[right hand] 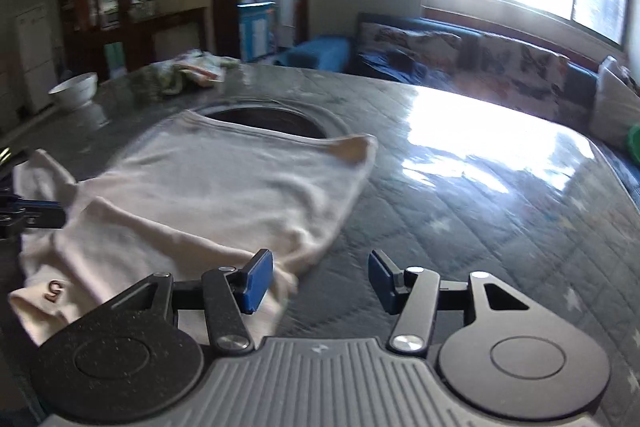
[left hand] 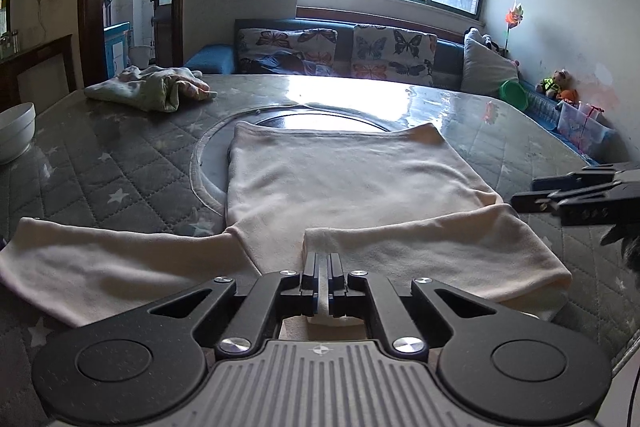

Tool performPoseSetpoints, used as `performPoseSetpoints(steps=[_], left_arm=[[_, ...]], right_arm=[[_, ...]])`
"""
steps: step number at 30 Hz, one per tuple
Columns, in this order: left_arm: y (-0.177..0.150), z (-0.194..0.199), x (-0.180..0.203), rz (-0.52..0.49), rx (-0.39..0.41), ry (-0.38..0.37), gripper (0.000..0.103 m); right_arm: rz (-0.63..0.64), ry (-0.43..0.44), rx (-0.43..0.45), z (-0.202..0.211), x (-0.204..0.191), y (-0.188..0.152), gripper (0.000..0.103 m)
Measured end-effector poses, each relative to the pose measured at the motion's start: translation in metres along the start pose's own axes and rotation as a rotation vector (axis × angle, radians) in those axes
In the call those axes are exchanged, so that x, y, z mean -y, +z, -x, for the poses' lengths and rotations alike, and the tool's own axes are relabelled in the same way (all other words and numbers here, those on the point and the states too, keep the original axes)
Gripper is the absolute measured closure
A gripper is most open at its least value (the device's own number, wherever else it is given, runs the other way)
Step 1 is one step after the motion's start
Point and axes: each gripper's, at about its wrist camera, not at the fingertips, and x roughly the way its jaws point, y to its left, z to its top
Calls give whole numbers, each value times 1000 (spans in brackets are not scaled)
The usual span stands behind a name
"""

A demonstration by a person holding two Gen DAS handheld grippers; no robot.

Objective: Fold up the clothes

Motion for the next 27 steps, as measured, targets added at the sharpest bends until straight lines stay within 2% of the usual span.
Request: performPoseSetpoints(steps=[4, 6, 11, 16, 18, 24, 27], left_arm=[[-2, 0, -4, 1, -7, 7, 98], [-3, 1, -8, 10, -10, 11, 96], [-5, 5, -13, 32, -1, 13, 95], [-10, 5, -5, 15, -1, -5, 93], [-14, 4, -3, 8, -12, -3, 93], [-19, 4, -6, 14, -21, 2, 90], [-19, 4, -6, 17, -25, 4, 90]], right_arm=[[-3, -25, -30, -17, -3, -5, 48], [-22, -21, -24, -13, 0, -5, 48], [49, 17, -2, 12, -12, -6, 48], [120, 60, -39, 17, -28, -18, 48], [136, 59, -67, 15, -31, -26, 48], [130, 55, -49, 35, -29, -30, 48], [131, 45, -90, 29, -28, -39, 48]])
